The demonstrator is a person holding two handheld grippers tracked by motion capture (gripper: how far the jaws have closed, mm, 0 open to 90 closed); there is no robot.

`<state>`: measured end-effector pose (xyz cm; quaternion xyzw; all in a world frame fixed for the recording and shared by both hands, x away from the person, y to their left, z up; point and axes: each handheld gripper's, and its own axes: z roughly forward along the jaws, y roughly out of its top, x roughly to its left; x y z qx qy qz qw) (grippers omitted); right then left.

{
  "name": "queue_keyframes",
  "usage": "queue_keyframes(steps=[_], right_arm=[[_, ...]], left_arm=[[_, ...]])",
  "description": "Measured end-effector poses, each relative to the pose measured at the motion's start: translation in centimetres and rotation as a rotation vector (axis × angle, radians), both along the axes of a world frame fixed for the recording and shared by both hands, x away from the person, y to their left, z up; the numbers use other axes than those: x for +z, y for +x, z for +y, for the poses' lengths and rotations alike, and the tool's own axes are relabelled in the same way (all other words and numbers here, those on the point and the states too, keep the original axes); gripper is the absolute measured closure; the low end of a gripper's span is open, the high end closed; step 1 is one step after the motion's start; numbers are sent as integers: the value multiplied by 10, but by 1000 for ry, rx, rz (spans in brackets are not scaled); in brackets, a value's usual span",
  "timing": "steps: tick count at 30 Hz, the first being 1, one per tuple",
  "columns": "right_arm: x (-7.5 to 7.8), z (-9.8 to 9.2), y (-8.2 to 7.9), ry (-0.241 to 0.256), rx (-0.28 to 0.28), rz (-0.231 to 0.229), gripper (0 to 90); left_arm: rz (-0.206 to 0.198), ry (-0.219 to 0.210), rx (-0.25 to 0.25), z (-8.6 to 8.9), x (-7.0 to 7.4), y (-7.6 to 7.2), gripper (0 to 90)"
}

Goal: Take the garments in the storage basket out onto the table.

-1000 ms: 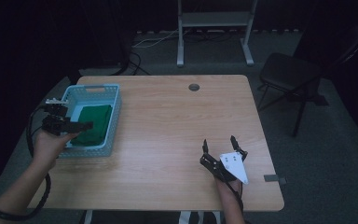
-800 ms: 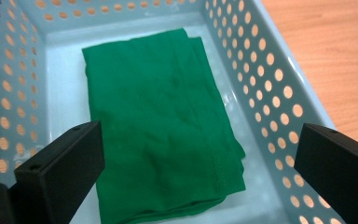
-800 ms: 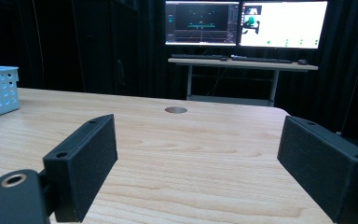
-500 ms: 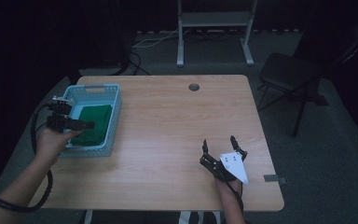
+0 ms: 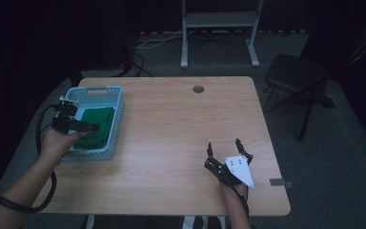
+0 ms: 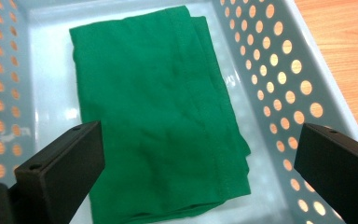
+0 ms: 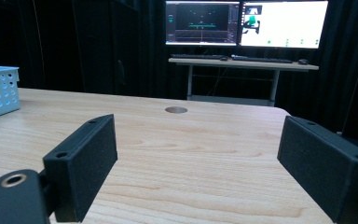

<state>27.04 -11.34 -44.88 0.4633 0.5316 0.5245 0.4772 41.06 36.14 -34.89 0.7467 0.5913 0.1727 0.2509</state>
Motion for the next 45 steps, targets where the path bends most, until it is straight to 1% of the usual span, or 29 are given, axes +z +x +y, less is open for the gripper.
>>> queue_keyframes(steps=[1,2,3,4,5,6,7,9,11,14,15,17,19,21,22,24,25,26,28,29,31,33,34,36,40,41,42,44,45], right_arm=[[0,0,0,-1,0,-1,111],[0,0,0,-2,1,-2,110],[0,0,0,-1,1,-2,110],[0,0,0,-1,1,-2,110],[0,0,0,-1,2,-2,110],[0,0,0,-2,2,-2,110],[0,0,0,-4,3,-4,110],[0,0,0,-5,4,-4,111],[0,0,0,-1,4,-2,111],[0,0,0,3,6,0,110],[0,0,0,4,6,1,111],[0,0,0,3,7,0,110],[0,0,0,0,7,-1,110],[0,0,0,-3,7,-2,111],[0,0,0,-3,7,-2,110],[0,0,0,0,7,0,110],[0,0,0,1,7,0,110],[0,0,0,2,8,0,111],[0,0,0,1,7,0,110],[0,0,0,0,6,0,111],[0,0,0,-1,6,-2,110],[0,0,0,-1,6,0,111],[0,0,0,0,7,0,111],[0,0,0,1,7,-1,111],[0,0,0,1,8,-1,110],[0,0,0,1,8,-1,110],[0,0,0,1,8,-1,111],[0,0,0,2,9,0,110],[0,0,0,2,9,0,111]], left_arm=[[-1,9,1,-1,0,1,13],[-1,9,1,-1,0,1,13],[-6,24,1,-2,0,2,13],[-4,28,-1,-3,0,5,13],[8,25,4,-4,-3,8,13],[18,33,2,-3,-4,10,13],[28,39,22,-3,-8,15,13],[35,33,26,-2,-9,17,13],[50,11,47,-1,-13,23,13],[51,26,60,1,-14,25,14],[52,21,64,1,-14,25,14],[60,36,63,3,-14,26,14],[67,33,67,3,-14,27,14],[69,43,64,2,-14,28,14],[82,59,47,2,-14,28,14],[85,55,53,1,-14,30,14],[90,69,46,1,-14,30,14],[92,58,52,1,-15,31,14],[106,72,47,1,-16,33,14],[121,72,40,1,-17,33,15],[121,73,42,0,-20,34,15],[132,73,39,0,-22,35,15],[135,58,46,-1,-24,35,16],[149,68,42,0,-26,36,15],[172,65,39,1,-28,39,16],[170,68,41,1,-28,39,16],[175,67,40,2,-28,40,16],[182,79,46,3,-29,41,16],[190,72,52,5,-30,42,16]])
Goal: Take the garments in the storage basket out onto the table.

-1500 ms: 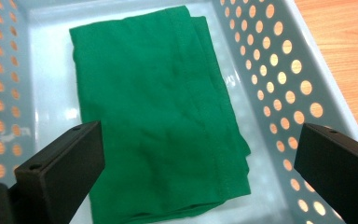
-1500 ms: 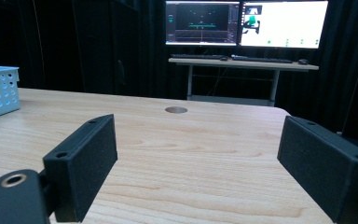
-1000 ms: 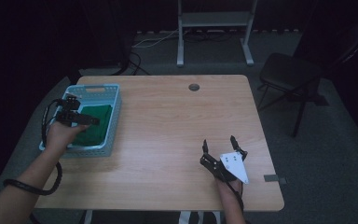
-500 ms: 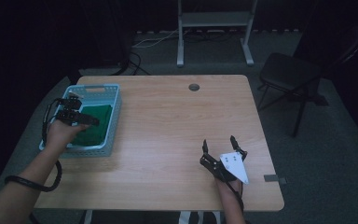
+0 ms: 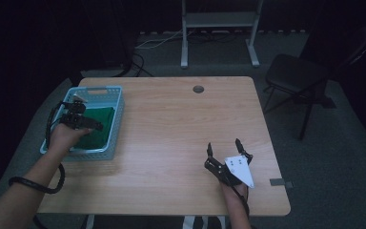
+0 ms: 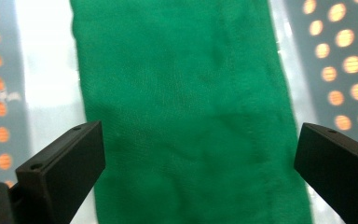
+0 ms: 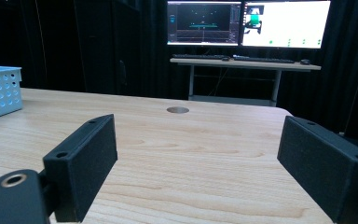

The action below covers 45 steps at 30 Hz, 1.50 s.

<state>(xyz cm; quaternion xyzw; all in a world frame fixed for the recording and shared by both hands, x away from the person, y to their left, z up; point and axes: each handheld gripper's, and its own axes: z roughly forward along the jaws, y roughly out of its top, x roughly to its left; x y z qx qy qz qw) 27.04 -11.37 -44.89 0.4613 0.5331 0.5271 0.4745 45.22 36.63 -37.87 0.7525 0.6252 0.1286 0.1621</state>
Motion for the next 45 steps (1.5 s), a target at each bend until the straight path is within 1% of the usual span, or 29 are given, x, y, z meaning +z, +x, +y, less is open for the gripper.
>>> queue_keyframes(steps=[1,2,3,5,7,9,10,12,15,16,18,19,20,22,23,26,31,39,42,44,45], right_arm=[[0,0,0,0,-1,0,110],[0,0,0,-1,-1,0,110],[0,0,0,-2,-2,-1,110],[0,0,0,-3,-2,0,111],[0,0,0,1,-1,1,110],[0,0,0,1,-2,1,110],[0,0,0,1,-2,1,110],[0,0,0,-3,-4,-1,111],[0,0,0,-2,-4,0,111],[0,0,0,0,-3,1,110],[0,0,0,1,-2,1,110],[0,0,0,3,-2,1,110],[0,0,0,2,-1,1,111],[0,0,0,0,0,0,110],[0,0,0,1,1,1,111],[0,0,0,0,0,0,111],[0,0,0,0,0,0,110],[0,0,0,-1,1,0,110],[0,0,0,0,1,0,111],[0,0,0,-1,0,0,111],[0,0,0,0,1,0,111]], left_arm=[[4,5,4,1,-1,1,16],[10,-5,5,2,-1,1,16],[10,-10,7,2,-1,1,16],[7,-6,3,1,0,2,17],[18,-21,3,1,-1,3,17],[32,-19,12,0,-3,6,17],[32,-19,12,0,-3,6,17],[49,-13,3,-2,-6,8,17],[59,-5,3,-3,-10,10,17],[62,4,4,-4,-11,11,17],[59,-6,12,-3,-12,12,17],[62,-3,10,-3,-12,12,17],[58,-12,17,-3,-12,13,17],[59,-4,17,-4,-12,13,17],[63,-2,16,-4,-12,14,17],[96,-3,11,-4,-15,16,17],[108,-10,13,-4,-18,16,17],[109,11,7,-7,-22,16,13],[130,23,2,-9,-22,17,16],[134,23,1,-9,-22,17,30],[135,26,-11,-9,-21,16,45]])
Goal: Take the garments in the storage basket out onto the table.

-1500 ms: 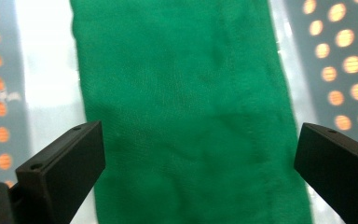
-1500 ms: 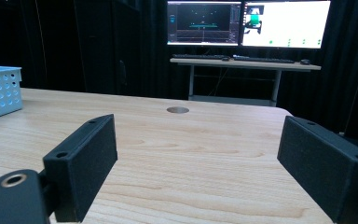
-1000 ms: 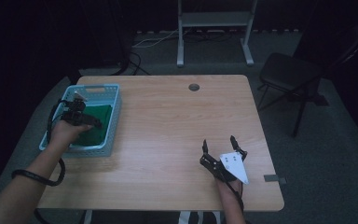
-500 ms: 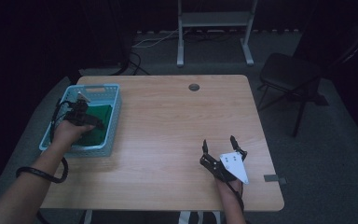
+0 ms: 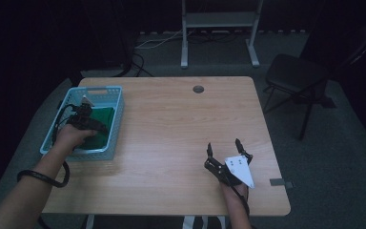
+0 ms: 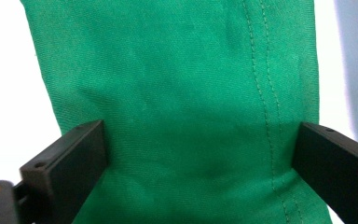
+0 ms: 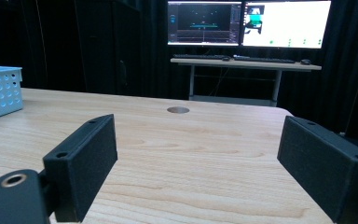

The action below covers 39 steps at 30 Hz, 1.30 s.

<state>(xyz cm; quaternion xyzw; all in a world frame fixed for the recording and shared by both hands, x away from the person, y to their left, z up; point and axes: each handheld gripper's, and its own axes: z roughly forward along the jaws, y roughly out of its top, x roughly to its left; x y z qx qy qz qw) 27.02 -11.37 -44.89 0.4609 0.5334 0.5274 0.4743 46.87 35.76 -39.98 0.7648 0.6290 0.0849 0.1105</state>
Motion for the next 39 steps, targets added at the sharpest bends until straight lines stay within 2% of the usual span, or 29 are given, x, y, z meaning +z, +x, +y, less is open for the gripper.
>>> queue_keyframes(steps=[4,9,15,21,27,33,34,39], right_arm=[[0,0,0,2,-1,1,111],[0,0,0,-1,-4,0,111],[0,0,0,-2,-7,0,111],[0,0,0,1,-10,1,111],[0,0,0,5,-9,5,111],[0,0,0,5,-10,4,111],[0,0,0,3,-10,4,111],[0,0,0,4,-11,4,111]], left_arm=[[2,-2,-22,2,4,-2,136],[-3,-13,-29,1,9,-4,412],[-1,-14,-32,0,11,-4,547],[-20,12,-36,-5,12,-6,578],[-33,30,-61,-7,16,-7,594],[-39,19,-55,-3,23,-10,598],[-29,11,-59,-2,25,-10,597],[-46,9,-62,-2,38,-13,599]])
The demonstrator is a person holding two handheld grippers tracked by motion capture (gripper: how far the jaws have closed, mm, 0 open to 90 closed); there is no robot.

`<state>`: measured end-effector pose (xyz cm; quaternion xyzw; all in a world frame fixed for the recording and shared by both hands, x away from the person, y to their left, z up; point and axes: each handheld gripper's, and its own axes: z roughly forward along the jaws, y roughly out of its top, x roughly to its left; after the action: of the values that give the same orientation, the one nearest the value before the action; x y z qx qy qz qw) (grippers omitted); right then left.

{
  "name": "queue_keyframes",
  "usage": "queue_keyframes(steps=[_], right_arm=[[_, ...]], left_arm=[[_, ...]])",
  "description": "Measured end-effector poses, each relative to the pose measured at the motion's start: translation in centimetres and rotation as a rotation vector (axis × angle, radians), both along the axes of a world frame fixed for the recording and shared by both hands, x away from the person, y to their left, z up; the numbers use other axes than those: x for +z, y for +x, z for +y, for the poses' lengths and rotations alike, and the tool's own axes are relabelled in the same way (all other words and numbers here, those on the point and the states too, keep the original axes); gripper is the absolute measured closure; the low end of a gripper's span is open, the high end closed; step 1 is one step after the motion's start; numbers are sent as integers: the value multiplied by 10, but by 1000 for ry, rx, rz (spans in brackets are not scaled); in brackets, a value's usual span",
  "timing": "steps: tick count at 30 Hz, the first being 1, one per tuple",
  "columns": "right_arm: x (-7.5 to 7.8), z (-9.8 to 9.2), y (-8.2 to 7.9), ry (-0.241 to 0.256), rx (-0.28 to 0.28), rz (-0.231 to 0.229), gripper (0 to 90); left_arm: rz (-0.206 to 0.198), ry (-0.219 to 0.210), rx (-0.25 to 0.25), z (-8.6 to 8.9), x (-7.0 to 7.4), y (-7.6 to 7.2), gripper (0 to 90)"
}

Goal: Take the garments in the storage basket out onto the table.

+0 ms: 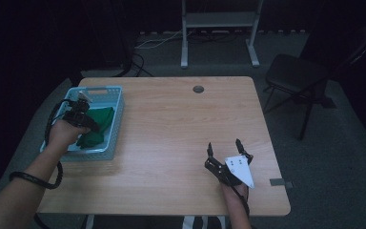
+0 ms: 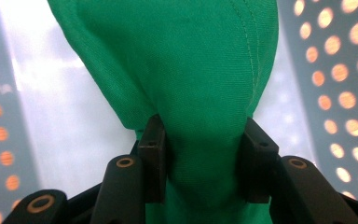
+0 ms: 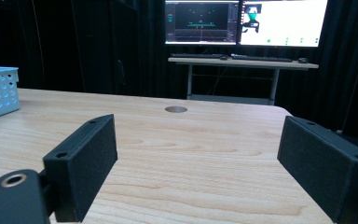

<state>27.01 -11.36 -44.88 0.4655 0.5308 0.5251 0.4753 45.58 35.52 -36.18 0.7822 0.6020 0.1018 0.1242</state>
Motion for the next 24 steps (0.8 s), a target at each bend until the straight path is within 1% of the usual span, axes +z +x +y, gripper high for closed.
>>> queue_keyframes(steps=[1,3,4,5,6,8,9,11,13,15,16,17,18,19,22,23,24], right_arm=[[0,0,0,0,0,0,111],[0,0,0,-1,1,-1,110],[0,0,0,-1,1,0,110],[0,0,0,0,1,1,110],[0,0,0,0,1,1,110],[0,0,0,1,3,1,111],[0,0,0,1,3,1,111],[0,0,0,2,3,1,111],[0,0,0,2,1,2,111],[0,0,0,-2,1,-1,110],[0,0,0,-2,1,-1,111],[0,0,0,-2,1,-1,111],[0,0,0,-3,0,-2,111],[0,0,0,-1,-2,-2,111],[0,0,0,-1,1,-1,111],[0,0,0,0,2,0,111],[0,0,0,4,1,1,110]], left_arm=[[0,0,0,0,0,0,599],[-4,-3,-5,0,5,-2,599],[-16,3,-3,1,8,-4,598],[-18,8,-7,1,11,-5,598],[-18,8,-7,1,11,-5,598],[-21,3,-5,3,17,-7,598],[-34,5,-5,4,23,-9,598],[-39,3,-1,4,25,-10,598],[-50,3,-6,5,33,-12,598],[-69,6,-8,7,42,-15,598],[-70,-6,2,10,46,-16,598],[-70,-6,2,10,46,-16,598],[-79,3,18,13,48,-16,598],[-85,13,21,14,50,-17,598],[-82,0,8,16,55,-19,598],[-78,9,6,16,57,-19,598],[-84,15,11,16,59,-19,598]])
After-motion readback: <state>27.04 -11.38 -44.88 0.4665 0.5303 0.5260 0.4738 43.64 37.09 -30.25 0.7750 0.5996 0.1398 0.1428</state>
